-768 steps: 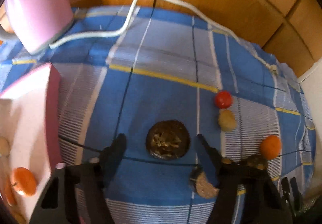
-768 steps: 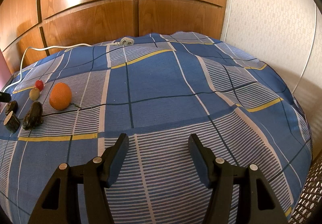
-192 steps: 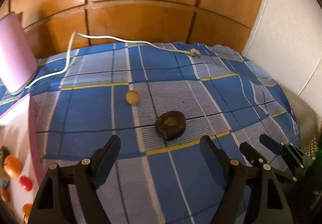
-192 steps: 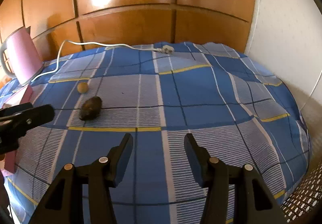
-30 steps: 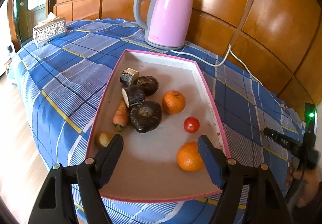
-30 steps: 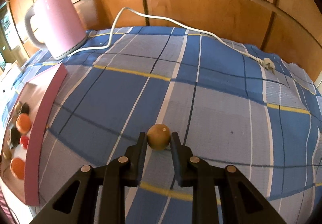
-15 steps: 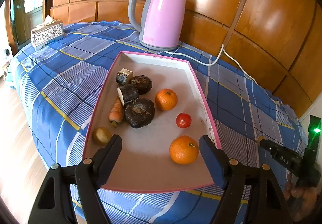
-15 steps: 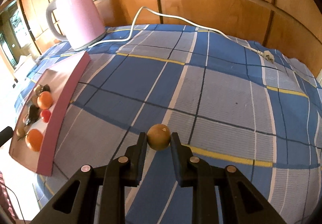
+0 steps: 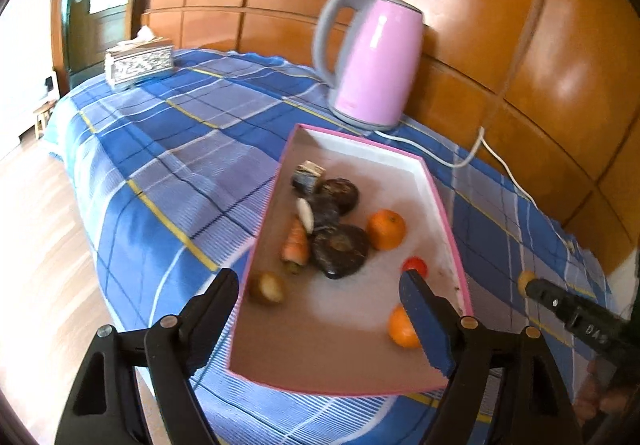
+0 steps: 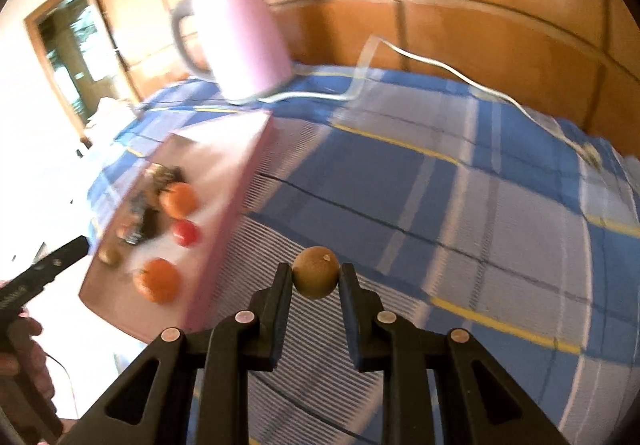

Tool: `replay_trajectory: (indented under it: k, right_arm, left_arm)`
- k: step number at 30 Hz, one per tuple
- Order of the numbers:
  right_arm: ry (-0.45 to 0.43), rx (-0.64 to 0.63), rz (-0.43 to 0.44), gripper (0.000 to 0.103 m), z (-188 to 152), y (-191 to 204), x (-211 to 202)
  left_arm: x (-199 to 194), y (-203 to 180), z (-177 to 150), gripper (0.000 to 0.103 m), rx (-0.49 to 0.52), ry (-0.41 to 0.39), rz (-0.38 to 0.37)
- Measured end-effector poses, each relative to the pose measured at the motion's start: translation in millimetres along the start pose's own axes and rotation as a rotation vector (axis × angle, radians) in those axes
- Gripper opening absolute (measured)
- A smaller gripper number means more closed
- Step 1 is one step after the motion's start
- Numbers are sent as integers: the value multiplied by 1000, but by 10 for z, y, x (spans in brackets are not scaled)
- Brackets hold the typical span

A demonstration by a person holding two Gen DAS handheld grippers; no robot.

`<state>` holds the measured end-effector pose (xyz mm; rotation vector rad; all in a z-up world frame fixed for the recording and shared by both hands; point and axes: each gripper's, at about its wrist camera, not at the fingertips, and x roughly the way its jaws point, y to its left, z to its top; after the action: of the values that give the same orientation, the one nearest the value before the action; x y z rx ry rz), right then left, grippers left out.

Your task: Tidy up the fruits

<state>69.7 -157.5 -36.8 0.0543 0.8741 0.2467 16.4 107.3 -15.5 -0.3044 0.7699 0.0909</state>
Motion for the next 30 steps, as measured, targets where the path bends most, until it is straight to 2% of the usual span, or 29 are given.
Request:
replay_trajectory:
  k: [7, 15, 22, 30]
  right_arm:
    - [-8, -92, 117, 24, 382, 529, 164]
    - [40, -141, 100, 25, 608, 827, 569]
    - [72, -141, 76, 30, 542, 813, 702]
    - [33, -145, 33, 33, 317, 767, 450]
  left_arm:
    - [44, 75, 0, 83, -11, 3, 7]
    - [126, 103, -15, 83, -16, 37, -3]
    - [141, 77, -28, 83, -1, 37, 0]
    - [87, -28, -49, 83, 28, 29, -10]
